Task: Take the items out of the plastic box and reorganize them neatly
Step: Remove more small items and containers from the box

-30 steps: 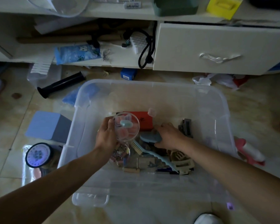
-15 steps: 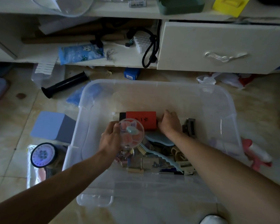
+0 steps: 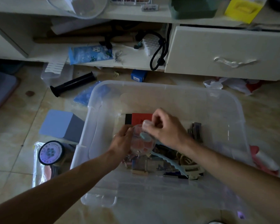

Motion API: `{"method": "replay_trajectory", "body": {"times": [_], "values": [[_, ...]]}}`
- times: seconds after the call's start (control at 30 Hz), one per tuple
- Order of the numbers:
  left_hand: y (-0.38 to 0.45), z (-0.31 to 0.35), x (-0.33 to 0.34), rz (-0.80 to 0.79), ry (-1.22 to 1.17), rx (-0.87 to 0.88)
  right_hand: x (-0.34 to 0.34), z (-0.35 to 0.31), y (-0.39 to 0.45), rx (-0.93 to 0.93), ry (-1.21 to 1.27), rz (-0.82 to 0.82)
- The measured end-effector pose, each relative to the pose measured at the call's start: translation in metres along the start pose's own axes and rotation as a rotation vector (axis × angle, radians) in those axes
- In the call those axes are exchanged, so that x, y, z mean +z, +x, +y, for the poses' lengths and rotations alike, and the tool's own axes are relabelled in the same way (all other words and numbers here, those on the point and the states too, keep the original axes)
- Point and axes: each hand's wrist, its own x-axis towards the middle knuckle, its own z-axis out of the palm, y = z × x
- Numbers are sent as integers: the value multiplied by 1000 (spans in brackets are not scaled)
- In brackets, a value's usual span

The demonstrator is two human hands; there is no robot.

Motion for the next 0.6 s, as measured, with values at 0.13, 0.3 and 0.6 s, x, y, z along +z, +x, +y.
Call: {"method": "replay_trajectory", "body": {"times": [0.13, 0.3, 0.6], "values": [[2, -3, 3, -25, 1, -2, 33, 12, -3, -166, -154, 0], [7, -8, 0, -28, -47, -42, 47, 27, 0, -256, -331, 128], [7, -6, -2, -47, -115, -14, 16, 23, 1, -156, -319, -143]]}}
